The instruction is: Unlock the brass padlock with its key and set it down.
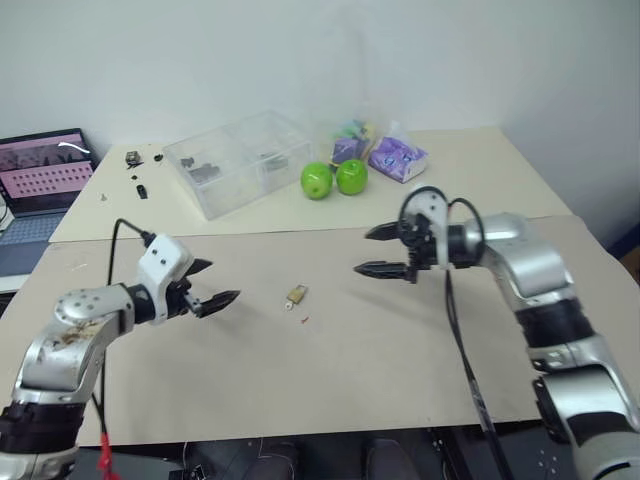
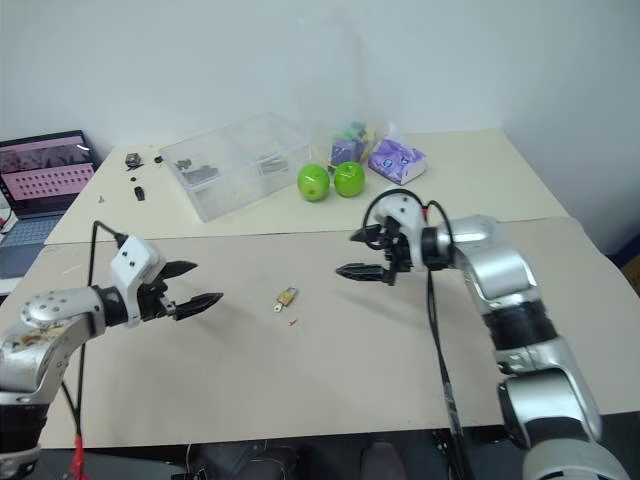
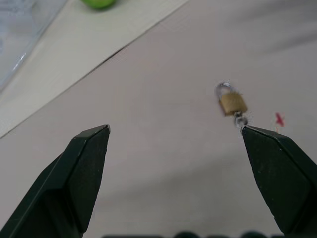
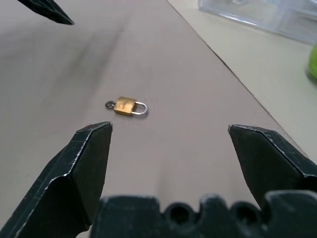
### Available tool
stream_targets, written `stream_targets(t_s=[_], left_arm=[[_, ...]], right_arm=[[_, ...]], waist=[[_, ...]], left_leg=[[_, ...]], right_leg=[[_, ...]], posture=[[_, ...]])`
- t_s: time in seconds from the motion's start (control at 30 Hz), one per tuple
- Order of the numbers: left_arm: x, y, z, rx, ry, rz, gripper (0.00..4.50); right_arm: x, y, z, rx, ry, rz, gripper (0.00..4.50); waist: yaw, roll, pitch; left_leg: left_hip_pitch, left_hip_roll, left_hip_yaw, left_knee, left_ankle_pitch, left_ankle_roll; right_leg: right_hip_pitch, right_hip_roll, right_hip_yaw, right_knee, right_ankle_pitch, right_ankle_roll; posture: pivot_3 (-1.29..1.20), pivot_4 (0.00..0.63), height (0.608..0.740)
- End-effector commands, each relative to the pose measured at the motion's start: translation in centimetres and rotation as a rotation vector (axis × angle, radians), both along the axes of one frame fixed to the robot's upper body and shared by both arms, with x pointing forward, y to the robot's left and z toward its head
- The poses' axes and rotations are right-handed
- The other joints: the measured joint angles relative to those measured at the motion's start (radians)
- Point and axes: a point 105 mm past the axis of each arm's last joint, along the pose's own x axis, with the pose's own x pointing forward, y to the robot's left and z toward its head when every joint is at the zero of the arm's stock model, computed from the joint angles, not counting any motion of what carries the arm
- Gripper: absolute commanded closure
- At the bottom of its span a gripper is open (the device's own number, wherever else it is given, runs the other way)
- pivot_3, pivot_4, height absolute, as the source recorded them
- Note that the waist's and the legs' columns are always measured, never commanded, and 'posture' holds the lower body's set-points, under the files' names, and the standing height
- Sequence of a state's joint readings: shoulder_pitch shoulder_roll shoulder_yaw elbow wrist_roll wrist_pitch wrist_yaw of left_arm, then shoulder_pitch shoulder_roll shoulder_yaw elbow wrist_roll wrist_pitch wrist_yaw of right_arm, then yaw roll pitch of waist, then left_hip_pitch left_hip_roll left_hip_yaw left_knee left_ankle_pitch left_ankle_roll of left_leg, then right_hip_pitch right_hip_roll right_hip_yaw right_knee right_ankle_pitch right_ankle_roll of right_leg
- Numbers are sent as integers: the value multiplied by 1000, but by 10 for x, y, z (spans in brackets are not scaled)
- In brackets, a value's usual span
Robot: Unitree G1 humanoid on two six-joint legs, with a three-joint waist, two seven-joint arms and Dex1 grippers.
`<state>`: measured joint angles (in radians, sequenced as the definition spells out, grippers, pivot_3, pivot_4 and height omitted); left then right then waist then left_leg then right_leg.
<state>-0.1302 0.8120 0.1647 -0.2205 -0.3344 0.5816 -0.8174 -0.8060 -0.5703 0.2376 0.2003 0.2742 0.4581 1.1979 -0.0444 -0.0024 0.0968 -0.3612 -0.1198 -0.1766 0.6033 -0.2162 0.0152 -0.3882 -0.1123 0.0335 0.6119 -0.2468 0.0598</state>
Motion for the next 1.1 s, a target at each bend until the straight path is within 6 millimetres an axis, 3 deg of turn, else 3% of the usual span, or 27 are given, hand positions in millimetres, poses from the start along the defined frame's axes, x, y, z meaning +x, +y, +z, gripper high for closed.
stream_targets(t_s=[0.03,0.2,0.33,0.57,0.63,0.77,0.8,0.97,1.1], left_arm=[[-2,17,15,52,-83,83,0],[-11,12,15,25,-89,96,0],[-9,0,17,-51,-85,102,0],[-9,-65,3,-229,-2,-65,0],[-1,-76,-3,-232,4,-73,0],[34,-85,-19,-158,-75,51,0],[35,-97,-20,-182,-70,25,0],[36,-131,-28,-201,-60,-54,0],[35,-149,-31,-194,-59,-98,0]], right_arm=[[3,22,4,-25,-59,117,63],[6,39,-11,-58,-56,205,63],[8,39,-11,-66,-58,215,63],[6,1,0,-72,-69,134,63],[3,-13,3,-78,-64,94,63],[-2,-43,7,-90,-71,-32,63],[-4,-50,7,-85,-68,-64,63],[-16,-66,3,-77,-53,-162,63],[-24,-67,3,-55,-45,-203,63]], waist=[[0,0,0],[12,-1,1],[18,-1,1],[33,-2,1],[36,-2,0],[42,-2,0],[41,-3,0],[34,-3,1],[32,-4,1]], left_leg=[[1,1,1,0,-1,-1],[3,1,1,-3,-3,-1],[3,1,3,-4,-3,-2],[4,2,5,-4,-4,-2],[4,2,5,-3,-4,-2],[5,3,9,-3,-4,-2],[5,3,10,-3,-4,-2],[4,10,16,4,-10,1],[4,11,18,4,-10,1]], right_leg=[[0,1,1,0,0,0],[0,1,2,0,0,0],[-1,1,4,0,0,0],[0,2,5,0,0,0],[0,2,5,0,0,0],[0,3,6,0,0,0],[0,3,7,0,1,-1],[1,5,10,-1,1,0],[0,6,11,-1,1,0]], posture=[[0,150,740],[0,150,740],[0,150,740],[0,150,740],[0,150,740],[0,150,740],[0,150,740],[0,150,740],[0,150,740]])
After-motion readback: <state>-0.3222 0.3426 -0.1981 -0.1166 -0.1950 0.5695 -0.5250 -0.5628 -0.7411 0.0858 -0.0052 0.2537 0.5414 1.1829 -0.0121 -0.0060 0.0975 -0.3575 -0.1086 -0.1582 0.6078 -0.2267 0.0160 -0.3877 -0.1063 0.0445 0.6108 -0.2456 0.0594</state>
